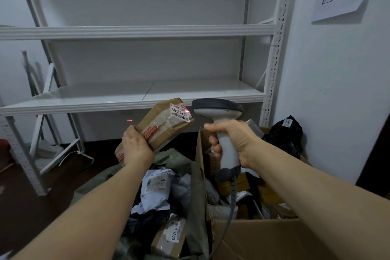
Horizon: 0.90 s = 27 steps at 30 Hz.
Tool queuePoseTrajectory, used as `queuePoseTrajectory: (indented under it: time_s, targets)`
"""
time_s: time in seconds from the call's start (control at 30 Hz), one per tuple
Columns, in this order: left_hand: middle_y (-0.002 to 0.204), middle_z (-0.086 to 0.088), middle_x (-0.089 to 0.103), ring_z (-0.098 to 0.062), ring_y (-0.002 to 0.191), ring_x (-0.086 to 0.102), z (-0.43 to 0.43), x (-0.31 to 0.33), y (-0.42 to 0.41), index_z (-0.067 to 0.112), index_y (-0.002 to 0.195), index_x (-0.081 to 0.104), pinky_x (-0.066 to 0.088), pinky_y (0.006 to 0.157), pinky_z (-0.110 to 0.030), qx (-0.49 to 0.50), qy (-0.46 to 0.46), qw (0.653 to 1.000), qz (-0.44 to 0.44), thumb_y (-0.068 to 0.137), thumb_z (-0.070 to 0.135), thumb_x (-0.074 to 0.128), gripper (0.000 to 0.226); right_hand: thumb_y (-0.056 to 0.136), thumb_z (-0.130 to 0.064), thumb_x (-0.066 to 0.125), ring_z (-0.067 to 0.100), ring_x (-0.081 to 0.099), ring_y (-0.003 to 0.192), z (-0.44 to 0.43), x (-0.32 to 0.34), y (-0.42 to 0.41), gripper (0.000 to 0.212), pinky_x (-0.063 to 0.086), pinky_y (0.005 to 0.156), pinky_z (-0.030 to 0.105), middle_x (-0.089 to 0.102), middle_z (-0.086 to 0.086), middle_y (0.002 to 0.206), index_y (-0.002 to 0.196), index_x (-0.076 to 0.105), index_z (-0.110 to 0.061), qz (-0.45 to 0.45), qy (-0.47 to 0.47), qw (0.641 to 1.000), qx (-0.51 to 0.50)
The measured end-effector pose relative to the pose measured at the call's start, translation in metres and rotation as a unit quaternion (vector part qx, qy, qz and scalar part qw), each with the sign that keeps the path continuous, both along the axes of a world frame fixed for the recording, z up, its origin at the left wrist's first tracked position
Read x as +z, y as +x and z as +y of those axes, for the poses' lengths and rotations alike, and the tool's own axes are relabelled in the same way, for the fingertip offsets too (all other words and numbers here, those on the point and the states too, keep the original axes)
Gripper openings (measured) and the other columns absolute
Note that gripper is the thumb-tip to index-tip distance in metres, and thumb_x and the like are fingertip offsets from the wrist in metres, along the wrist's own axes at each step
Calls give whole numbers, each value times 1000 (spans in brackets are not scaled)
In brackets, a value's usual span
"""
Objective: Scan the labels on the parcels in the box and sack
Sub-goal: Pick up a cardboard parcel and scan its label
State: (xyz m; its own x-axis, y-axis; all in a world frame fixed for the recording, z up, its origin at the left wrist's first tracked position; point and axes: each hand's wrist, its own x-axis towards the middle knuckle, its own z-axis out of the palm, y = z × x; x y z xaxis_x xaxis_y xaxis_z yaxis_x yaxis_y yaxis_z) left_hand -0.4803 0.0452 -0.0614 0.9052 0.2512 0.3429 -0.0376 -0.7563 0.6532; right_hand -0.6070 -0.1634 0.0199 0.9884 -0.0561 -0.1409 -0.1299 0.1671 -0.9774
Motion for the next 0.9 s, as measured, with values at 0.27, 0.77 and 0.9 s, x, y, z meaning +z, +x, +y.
queuePoseTrajectory:
  time_s: [0.27, 0.77, 0.9]
  targets:
    - [133, -13, 40, -29, 124, 41, 2, -6, 4, 9, 132, 30, 37, 105, -45, 1, 1, 1000, 20, 68, 13, 83, 82, 79, -19, 72, 14, 47, 43, 2, -3, 8, 18, 43, 44, 23, 55, 5, 57, 75, 58, -9, 14, 2, 1000, 7]
    - [132, -15, 40, -33, 122, 42, 18, -17, 12, 11, 131, 30, 42, 99, -49, 27, 0, 998, 55, 66, 19, 84, 85, 82, -24, 69, 12, 46, 42, -1, -12, 18, 18, 42, 42, 21, 55, 3, 55, 75, 58, -11, 43, 16, 998, 33]
    - [127, -17, 37, -34, 119, 37, 16, -18, -1, 14, 130, 23, 41, 94, -48, 54, 90, 989, 107, 63, 53, 79, 95, 83, -22, 69, 14, 46, 40, -1, -26, 23, 18, 42, 40, 21, 54, 6, 53, 78, 58, -9, 55, 9, 998, 16]
